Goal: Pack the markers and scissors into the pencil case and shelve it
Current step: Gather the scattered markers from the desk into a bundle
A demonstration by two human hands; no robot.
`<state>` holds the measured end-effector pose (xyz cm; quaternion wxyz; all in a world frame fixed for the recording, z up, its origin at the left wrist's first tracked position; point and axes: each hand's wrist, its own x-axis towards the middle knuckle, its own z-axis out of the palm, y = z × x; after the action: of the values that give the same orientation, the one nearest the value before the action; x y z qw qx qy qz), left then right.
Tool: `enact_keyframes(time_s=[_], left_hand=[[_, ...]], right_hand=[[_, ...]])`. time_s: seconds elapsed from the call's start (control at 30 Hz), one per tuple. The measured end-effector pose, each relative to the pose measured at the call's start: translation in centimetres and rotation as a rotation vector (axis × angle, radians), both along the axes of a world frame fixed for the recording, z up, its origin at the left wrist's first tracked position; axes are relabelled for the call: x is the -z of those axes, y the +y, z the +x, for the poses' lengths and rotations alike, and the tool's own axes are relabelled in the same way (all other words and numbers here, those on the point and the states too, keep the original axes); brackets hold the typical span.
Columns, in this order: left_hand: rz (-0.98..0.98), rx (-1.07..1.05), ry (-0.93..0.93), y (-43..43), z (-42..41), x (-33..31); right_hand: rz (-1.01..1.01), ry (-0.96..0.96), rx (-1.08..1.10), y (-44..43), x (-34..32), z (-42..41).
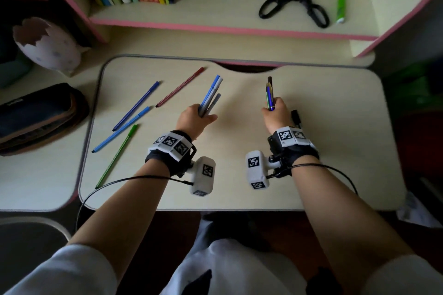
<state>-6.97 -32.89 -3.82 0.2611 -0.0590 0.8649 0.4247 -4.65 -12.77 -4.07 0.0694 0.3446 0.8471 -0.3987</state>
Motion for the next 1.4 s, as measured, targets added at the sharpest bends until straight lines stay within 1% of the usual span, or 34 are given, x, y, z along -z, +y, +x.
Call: enact_keyframes(time_s=[0.2,0.33,0.5,0.77,1.03,1.2,1.4], left_hand=[[0.005,0.082,-0.005,3.5,1.3,0.0],[0.032,0.094,-0.005,4.8,2.2,0.4],[0.033,0.11,-0.04,5.1,2.8,0.6],[0.078,0.063,-0.085,4.8,3.0,0.6],[0.141,0.047,-0.098,4.5,3.0,-0.4],[0.219,-0.009,-0.082,4.5,2.6,-1.3],[0.3,-0.027,-0.108,3.9,2.7,-2.5]], right_hand=[[0.114,-0.06,0.119,4.3,-0.2,3.4],[0.217,-0.171,0.125,5.9,0.3,5.5],[0.222,-0.242,0.132,6.3,0.7,6.6],[0.085,-0.188,0.127,6.3,0.4,6.5],[-0.076,-0.08,0.144,4.7,-1.3,4.6],[-0.196,-0.03,0.094,3.6,-2.4,3.4],[-0.407,0.013,-0.004,1.4,-3.6,2.6]])
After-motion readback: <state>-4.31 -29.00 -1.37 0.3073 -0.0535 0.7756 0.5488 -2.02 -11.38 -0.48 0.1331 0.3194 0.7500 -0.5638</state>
